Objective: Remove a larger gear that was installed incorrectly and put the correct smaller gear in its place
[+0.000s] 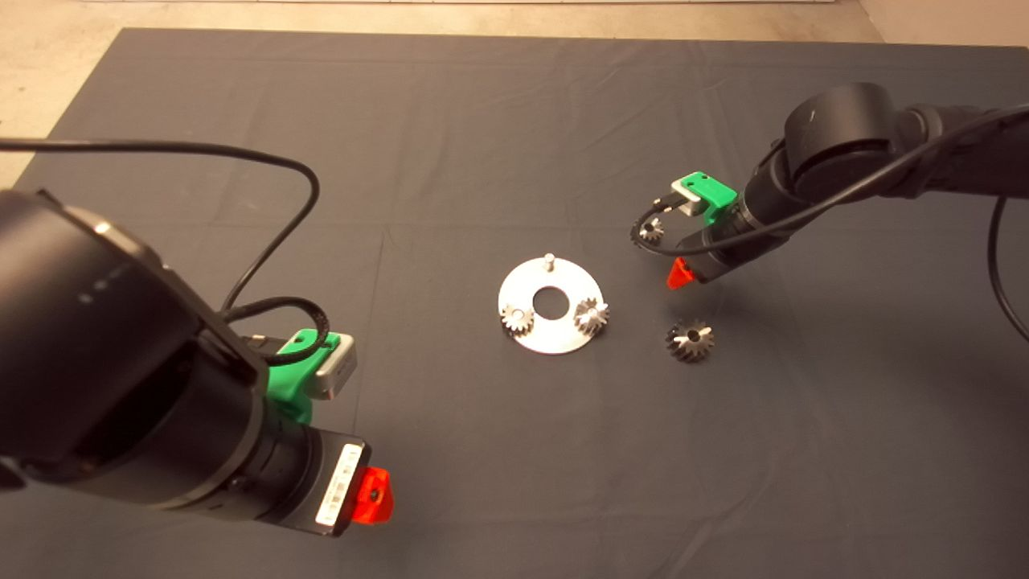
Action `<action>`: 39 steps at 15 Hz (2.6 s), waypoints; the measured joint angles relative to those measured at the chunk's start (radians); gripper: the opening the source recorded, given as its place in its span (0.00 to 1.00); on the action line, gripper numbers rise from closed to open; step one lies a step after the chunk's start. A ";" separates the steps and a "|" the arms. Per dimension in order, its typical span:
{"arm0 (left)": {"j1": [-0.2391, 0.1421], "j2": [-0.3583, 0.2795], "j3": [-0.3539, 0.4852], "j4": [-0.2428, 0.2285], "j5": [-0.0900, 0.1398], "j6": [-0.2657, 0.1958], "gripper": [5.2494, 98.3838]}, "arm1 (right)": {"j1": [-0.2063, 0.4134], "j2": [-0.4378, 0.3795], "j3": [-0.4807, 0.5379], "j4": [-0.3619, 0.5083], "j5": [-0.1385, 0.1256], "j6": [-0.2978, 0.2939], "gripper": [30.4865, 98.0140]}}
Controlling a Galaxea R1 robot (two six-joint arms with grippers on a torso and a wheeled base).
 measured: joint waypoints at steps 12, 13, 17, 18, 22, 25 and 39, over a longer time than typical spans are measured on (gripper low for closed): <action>0.003 0.000 0.000 0.000 0.000 0.000 1.00 | -0.002 0.013 -0.054 -0.117 0.006 0.114 0.91; 0.010 0.000 0.000 0.000 0.000 0.000 1.00 | -0.002 0.012 -0.064 -0.132 0.006 0.121 0.91; 0.019 0.006 0.000 0.000 0.000 0.000 1.00 | -0.025 0.032 -0.068 -0.160 0.008 0.152 0.91; 0.019 0.006 0.000 0.000 0.000 0.000 1.00 | -0.030 0.035 -0.068 -0.176 0.010 0.170 0.91; 0.020 0.011 0.000 0.000 0.000 0.000 1.00 | -0.049 0.051 -0.070 -0.219 0.044 0.185 0.91; 0.025 0.011 0.000 0.000 0.000 0.000 1.00 | -0.052 0.062 -0.107 -0.221 0.071 0.218 0.91; 0.026 0.011 0.000 0.000 0.000 0.000 1.00 | -0.066 0.117 -0.230 -0.226 0.153 0.224 0.91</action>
